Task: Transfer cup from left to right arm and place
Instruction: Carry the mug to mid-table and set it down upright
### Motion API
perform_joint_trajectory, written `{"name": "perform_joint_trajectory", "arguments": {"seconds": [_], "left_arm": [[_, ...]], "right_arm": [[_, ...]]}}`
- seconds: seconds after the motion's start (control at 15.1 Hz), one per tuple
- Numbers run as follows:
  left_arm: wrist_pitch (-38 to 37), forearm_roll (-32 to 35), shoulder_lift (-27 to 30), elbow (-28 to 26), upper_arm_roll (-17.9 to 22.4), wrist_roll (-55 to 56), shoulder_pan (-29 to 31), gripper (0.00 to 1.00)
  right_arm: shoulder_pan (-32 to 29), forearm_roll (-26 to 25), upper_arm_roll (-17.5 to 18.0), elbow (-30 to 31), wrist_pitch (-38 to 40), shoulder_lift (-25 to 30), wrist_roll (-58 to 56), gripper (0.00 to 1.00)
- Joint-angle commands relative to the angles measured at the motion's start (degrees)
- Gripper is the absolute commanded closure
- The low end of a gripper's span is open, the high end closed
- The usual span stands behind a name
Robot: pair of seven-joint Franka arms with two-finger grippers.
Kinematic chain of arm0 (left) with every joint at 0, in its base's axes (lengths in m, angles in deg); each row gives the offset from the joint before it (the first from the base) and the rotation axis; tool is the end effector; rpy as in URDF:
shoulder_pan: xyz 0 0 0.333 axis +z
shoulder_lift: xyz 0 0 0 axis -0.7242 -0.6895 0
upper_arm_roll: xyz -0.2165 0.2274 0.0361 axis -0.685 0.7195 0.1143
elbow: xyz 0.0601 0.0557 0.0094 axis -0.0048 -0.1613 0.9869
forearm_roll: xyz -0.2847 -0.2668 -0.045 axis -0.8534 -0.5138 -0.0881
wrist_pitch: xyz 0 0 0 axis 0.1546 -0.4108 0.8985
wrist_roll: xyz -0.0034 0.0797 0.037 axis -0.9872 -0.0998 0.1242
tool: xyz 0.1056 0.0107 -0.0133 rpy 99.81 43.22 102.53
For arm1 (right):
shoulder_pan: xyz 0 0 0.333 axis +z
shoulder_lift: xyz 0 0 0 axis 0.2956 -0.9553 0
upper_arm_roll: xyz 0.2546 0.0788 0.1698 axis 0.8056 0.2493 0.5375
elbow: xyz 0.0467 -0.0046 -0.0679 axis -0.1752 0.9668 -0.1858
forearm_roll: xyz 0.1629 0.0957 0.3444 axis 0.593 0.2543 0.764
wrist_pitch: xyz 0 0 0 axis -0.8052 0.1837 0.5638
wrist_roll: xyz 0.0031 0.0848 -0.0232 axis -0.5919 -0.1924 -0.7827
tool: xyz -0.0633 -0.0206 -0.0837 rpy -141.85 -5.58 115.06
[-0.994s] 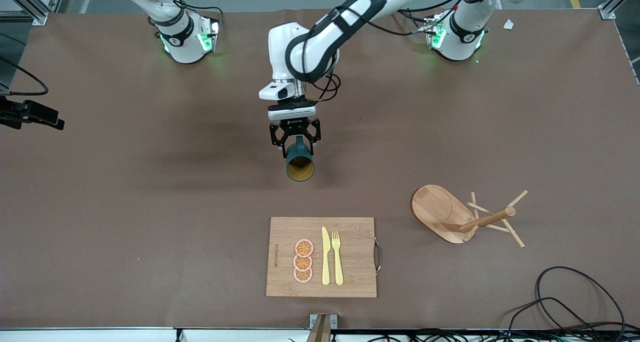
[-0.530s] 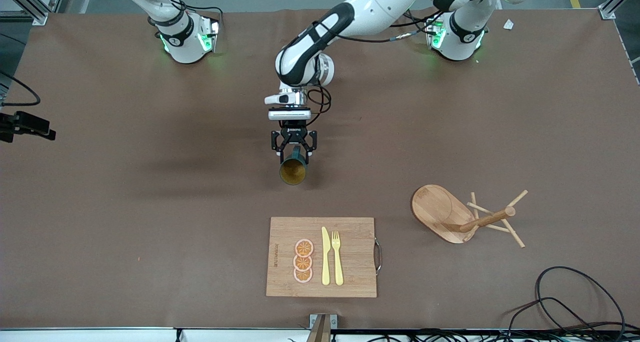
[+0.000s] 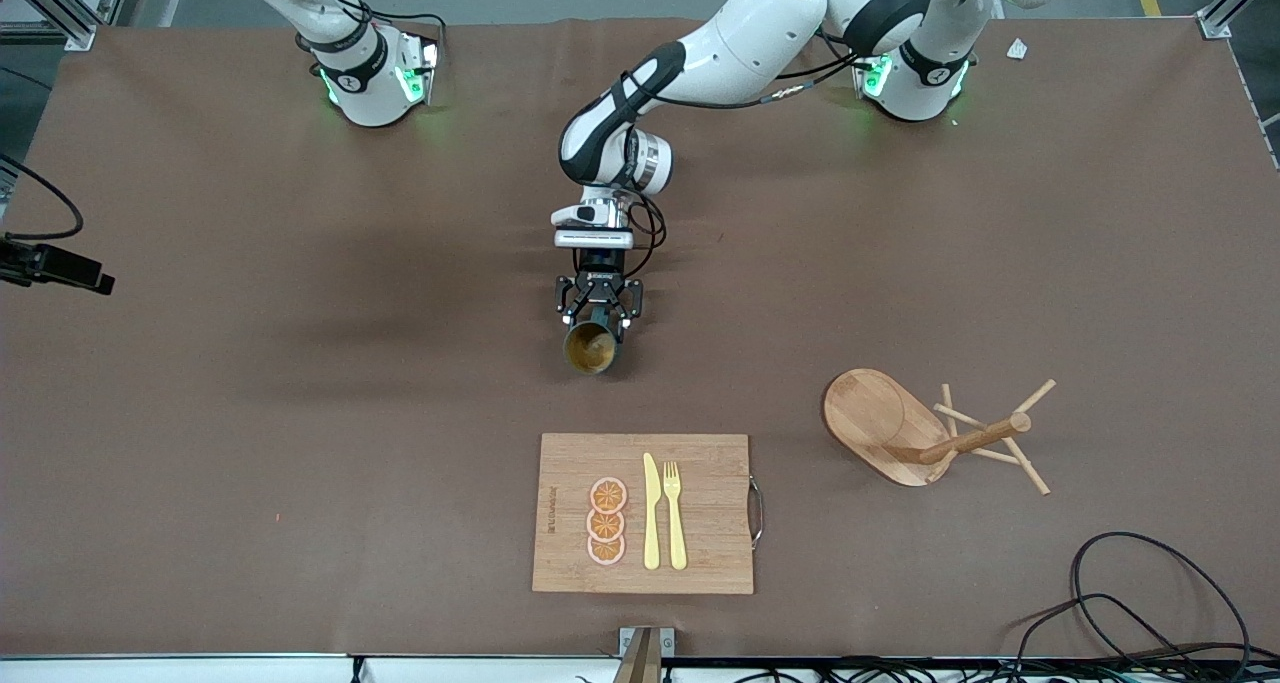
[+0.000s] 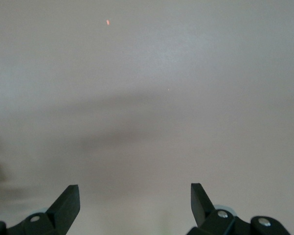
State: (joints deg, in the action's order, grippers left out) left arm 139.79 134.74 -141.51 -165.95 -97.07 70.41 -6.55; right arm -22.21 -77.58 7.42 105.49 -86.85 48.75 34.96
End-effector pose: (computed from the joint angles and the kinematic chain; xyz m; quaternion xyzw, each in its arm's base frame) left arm 0.3505 -0.5969 0.0774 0.7813 -0.0596 0.6213 0.0092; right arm 0.5881 -0.1031 0.5573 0.9939 -0.0976 -0.0506 0.0023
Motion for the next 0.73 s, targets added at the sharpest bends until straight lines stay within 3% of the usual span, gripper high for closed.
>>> {"name": "perform_joint_trajectory", "arguments": {"seconds": [0.0, 0.4, 0.66], "left_arm": [[-0.85, -0.51, -0.46, 0.24, -0.13, 1.28, -0.92, 0.00], [-3.83, -19.38, 2.17, 0.23, -0.49, 0.94, -6.45, 0.00], [-10.24, -30.55, 4.98, 0.32, -5.66, 0.85, -6.98, 0.00]], "right_arm": [[3.16, 0.02, 0.38, 1.32, -0.32, 0.30, 11.27, 0.00], [11.34, 1.60, 0.47, 2.03, -4.54, -2.33, 22.01, 0.00], [16.87, 2.65, 0.47, 4.39, -9.89, -5.49, 22.46, 0.00]]}}
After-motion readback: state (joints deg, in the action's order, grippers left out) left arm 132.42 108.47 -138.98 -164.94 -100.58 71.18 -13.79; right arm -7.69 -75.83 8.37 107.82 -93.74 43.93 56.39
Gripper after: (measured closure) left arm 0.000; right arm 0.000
